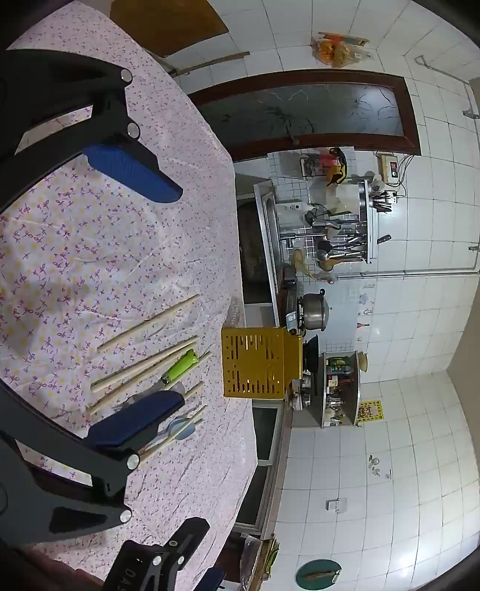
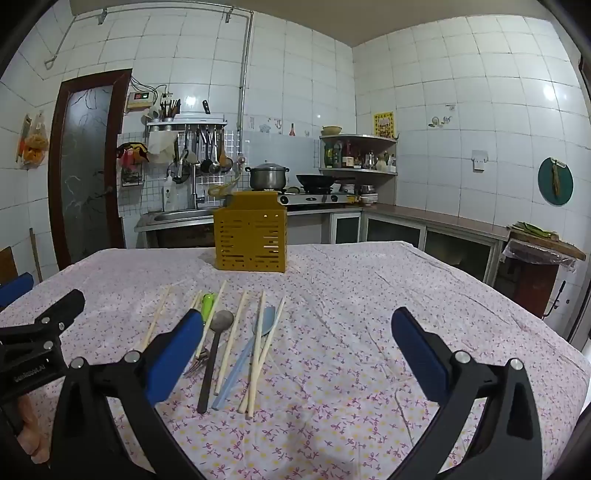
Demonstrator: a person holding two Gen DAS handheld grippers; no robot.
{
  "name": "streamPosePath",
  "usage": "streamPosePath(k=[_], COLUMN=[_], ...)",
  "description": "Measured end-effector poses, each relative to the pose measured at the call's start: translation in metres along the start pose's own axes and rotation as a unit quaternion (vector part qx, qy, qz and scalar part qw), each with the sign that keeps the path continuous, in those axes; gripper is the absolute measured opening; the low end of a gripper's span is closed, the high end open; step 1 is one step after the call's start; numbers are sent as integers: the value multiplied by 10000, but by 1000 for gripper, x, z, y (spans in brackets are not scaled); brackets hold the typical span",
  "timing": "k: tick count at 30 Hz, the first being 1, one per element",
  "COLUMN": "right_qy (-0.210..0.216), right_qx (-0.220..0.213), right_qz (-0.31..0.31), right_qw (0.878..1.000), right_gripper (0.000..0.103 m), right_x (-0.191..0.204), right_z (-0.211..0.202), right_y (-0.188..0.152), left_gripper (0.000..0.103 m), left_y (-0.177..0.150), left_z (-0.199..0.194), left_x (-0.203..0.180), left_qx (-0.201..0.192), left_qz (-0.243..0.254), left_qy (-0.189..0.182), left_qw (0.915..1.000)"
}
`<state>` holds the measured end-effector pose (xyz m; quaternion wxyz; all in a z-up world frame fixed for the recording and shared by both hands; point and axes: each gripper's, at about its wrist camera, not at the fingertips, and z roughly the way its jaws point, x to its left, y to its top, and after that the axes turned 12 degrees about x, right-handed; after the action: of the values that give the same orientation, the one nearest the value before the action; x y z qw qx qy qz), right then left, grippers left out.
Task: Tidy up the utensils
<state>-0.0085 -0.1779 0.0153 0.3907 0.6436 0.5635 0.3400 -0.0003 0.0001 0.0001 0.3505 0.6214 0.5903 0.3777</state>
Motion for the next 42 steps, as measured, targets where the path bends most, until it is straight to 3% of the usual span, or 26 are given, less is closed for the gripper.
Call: streamPosePath(k=[42], right_qy=[-52], right_qx=[-69], right_qz=[-88], right_qw=[9999], right_gripper=[99], right_x=[3], right_z=[-9], right_y=[2], left_gripper=[98], left_y=[0], left_z=[0], left_x=[1], left_qx=[20], left_qz=[27], left_qy=[-6], left_qw=[10000])
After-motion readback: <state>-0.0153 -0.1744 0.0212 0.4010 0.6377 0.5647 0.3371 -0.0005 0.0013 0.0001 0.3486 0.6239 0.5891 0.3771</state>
